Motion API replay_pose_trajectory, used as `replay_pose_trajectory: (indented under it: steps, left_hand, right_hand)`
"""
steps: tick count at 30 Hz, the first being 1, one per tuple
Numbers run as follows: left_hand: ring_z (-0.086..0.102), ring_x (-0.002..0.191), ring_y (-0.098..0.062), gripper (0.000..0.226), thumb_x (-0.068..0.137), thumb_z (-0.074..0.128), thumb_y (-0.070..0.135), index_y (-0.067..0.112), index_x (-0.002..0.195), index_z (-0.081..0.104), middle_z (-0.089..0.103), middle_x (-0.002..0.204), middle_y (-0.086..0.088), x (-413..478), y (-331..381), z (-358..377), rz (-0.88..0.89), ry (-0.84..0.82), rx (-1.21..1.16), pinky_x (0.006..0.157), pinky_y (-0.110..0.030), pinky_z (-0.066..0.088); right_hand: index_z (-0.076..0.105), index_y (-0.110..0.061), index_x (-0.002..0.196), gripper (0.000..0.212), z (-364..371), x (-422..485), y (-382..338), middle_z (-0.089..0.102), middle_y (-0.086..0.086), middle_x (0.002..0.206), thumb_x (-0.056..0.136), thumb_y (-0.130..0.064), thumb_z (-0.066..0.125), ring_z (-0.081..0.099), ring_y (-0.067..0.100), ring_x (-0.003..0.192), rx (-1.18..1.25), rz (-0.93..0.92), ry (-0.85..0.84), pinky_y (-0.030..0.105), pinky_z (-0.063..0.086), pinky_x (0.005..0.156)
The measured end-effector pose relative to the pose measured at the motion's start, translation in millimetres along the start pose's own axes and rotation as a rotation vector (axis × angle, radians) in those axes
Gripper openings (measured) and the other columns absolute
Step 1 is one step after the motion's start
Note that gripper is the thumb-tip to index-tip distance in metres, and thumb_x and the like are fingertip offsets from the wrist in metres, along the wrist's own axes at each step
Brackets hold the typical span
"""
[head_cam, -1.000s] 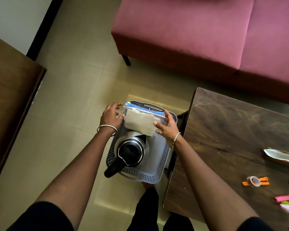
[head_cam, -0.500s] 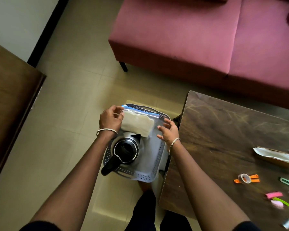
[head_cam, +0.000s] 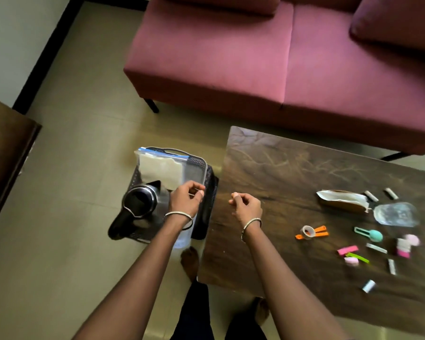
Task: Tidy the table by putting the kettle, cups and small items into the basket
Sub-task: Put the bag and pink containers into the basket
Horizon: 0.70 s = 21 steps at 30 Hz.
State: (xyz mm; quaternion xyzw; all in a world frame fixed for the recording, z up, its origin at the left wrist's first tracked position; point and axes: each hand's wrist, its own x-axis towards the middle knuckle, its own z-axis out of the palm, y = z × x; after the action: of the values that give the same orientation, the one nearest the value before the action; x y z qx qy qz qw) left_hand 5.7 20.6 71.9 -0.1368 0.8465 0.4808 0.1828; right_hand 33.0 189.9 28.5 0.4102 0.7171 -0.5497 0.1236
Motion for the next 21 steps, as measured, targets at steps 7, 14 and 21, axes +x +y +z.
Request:
replay_pose_trajectory:
  steps: [7, 14, 21]
  left_hand:
    - [0.069, 0.071, -0.025, 0.014, 0.087, 0.063, 0.006, 0.019, 0.087, 0.069, 0.071, 0.074, -0.008, -81.5, 24.7, 98.1, -0.040, -0.016, -0.053, 0.078, -0.044, 0.058]
    - [0.071, 0.074, -0.029, 0.012, 0.087, 0.062, 0.004, 0.011, 0.091, 0.071, 0.070, 0.073, -0.009, -159.3, 51.5, 199.8, -0.059, -0.038, -0.074, 0.080, -0.043, 0.058]
    - [0.070, 0.066, -0.017, 0.014, 0.087, 0.062, 0.009, 0.020, 0.084, 0.070, 0.069, 0.071, 0.000, -205.8, 74.0, 281.3, -0.058, -0.146, -0.021, 0.072, -0.041, 0.060]
  right_hand:
    - [0.070, -0.020, 0.079, 0.017, -125.5, -19.1, 52.3, 0.074, 0.000, 0.070, 0.094, -0.024, 0.063, 0.071, 0.017, 0.073, 0.027, -0.046, 0.030, 0.041, 0.060, 0.080]
    - [0.072, -0.014, 0.084, 0.016, -253.7, -28.3, 113.1, 0.076, 0.012, 0.080, 0.095, -0.022, 0.063, 0.072, 0.029, 0.078, 0.031, -0.016, 0.049, 0.043, 0.057, 0.080]
    - [0.069, -0.006, 0.087, 0.013, -357.9, -29.9, 165.0, 0.067, 0.005, 0.066, 0.096, -0.013, 0.062, 0.062, 0.011, 0.055, 0.138, 0.088, 0.133, 0.020, 0.050, 0.047]
